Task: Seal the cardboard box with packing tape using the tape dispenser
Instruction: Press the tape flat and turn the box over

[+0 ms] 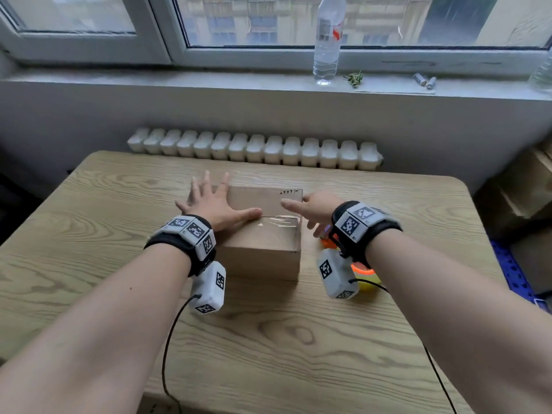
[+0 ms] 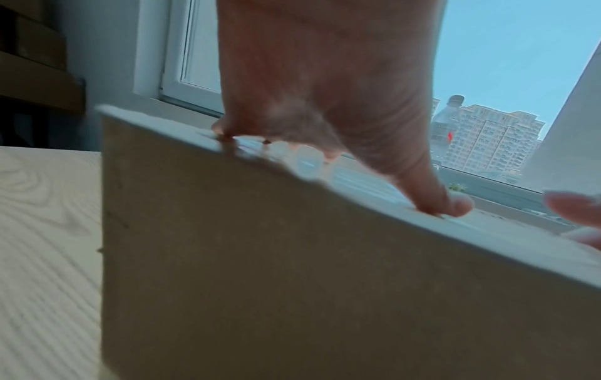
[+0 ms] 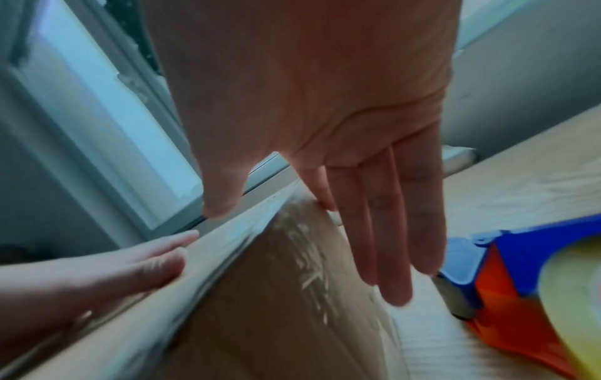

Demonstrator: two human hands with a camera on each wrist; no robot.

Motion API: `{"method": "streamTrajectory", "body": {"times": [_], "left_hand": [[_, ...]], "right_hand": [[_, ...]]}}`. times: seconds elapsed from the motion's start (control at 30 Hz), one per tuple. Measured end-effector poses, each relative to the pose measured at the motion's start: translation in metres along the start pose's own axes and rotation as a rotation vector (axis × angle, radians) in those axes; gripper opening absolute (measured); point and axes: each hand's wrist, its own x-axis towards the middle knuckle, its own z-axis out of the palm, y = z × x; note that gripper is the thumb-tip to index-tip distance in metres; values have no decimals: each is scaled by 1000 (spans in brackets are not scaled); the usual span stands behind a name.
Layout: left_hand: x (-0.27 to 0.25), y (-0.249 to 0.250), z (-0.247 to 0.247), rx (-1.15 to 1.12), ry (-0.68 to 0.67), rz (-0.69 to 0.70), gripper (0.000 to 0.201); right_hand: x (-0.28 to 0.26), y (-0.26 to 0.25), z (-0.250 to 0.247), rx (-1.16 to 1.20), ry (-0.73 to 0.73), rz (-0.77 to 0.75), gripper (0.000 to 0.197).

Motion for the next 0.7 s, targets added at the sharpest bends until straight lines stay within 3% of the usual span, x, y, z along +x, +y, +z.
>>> {"method": "streamTrajectory", "body": {"times": [0.1, 0.3, 0.43, 0.57, 0.7], "left_hand": [[0, -18, -3, -80, -4, -29, 123], [7, -40, -9, -128, 1, 47, 105], [13, -53, -16, -144, -60, 108, 101], [14, -58, -22, -121, -206, 135, 124], [19, -61, -32, -74, -246, 178, 119]], "right_hand": [[-2, -17, 13, -139, 15, 18, 81], [0, -33, 18, -199, 112, 60, 45], [-7, -40, 13, -279, 192, 108, 42], [-9, -48, 17, -191, 107, 164, 50], [-13, -49, 10, -156, 24, 243, 43]]}}
